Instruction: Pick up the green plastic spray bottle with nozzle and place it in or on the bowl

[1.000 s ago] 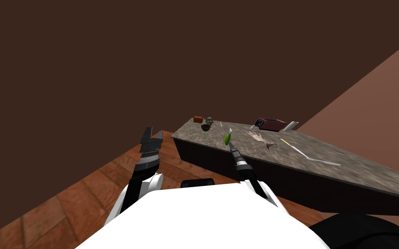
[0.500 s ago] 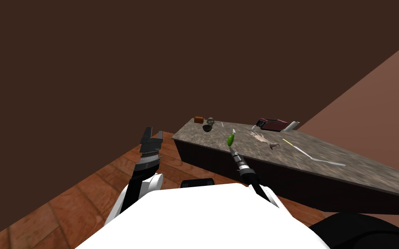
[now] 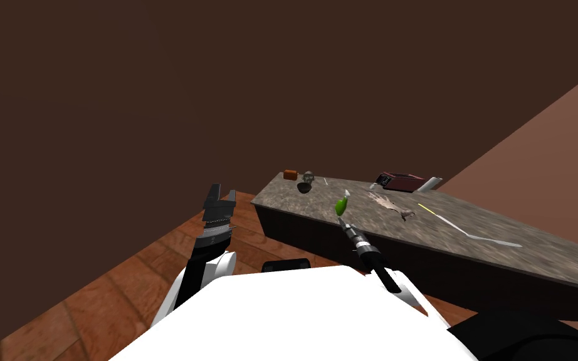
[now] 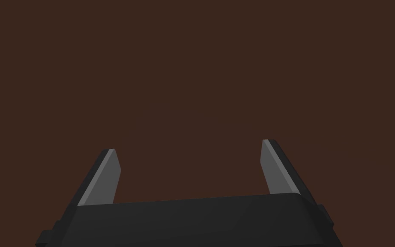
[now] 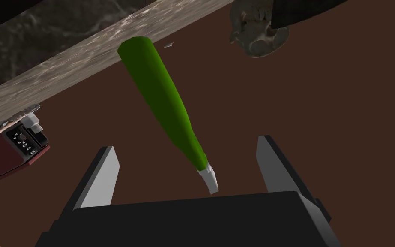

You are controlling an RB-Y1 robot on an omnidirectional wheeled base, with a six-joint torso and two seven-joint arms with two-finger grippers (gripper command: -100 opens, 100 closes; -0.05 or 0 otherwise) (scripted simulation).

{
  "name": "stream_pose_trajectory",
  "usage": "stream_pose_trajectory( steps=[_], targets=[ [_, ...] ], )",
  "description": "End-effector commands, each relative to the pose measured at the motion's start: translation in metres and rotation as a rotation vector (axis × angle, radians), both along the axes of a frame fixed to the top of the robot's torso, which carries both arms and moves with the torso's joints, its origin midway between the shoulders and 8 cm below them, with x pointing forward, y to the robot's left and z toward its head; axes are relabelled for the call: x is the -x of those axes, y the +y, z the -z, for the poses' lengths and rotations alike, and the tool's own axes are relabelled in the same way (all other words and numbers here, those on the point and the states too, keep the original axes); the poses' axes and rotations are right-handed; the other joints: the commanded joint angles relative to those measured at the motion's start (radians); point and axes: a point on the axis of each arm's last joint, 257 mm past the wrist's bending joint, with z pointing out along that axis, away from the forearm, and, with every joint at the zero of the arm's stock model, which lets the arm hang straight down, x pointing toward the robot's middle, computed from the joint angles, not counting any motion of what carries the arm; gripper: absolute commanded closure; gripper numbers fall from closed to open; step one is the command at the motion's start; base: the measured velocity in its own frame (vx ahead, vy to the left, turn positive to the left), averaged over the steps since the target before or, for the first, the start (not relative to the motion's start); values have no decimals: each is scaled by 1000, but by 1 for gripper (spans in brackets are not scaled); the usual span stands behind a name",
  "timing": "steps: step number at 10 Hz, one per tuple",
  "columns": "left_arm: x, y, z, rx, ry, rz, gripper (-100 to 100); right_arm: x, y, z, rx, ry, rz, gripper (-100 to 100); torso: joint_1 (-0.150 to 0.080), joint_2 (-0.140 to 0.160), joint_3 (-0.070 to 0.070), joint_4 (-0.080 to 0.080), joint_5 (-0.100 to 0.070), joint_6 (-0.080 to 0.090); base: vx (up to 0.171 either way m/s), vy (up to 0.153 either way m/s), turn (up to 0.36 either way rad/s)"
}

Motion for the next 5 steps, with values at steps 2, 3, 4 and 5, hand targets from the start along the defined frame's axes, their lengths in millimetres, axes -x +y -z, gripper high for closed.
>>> stream_pose_trajectory(
  steps=[2, 3, 4, 5],
  targets=[
    [0, 0, 0, 0, 0, 0, 0, 4, -28, -2, 91, 55, 11, -100, -2, 1, 1, 0, 0, 0, 65, 45, 18],
    [0, 0, 0, 0, 0, 0, 0, 5, -39, -5, 124, 72, 15, -100, -3, 1, 1, 0, -1, 0, 64, 31, 26],
    [0, 0, 0, 0, 0, 0, 0, 5, -50, -8, 157, 88, 19, -100, -4, 1, 1, 0, -1, 0, 68, 45, 29],
    [0, 0, 0, 0, 0, 0, 0, 5, -61, -11, 189, 103, 24, -100, -3, 1, 1, 0, -1, 0, 65, 49, 28]
  ],
)
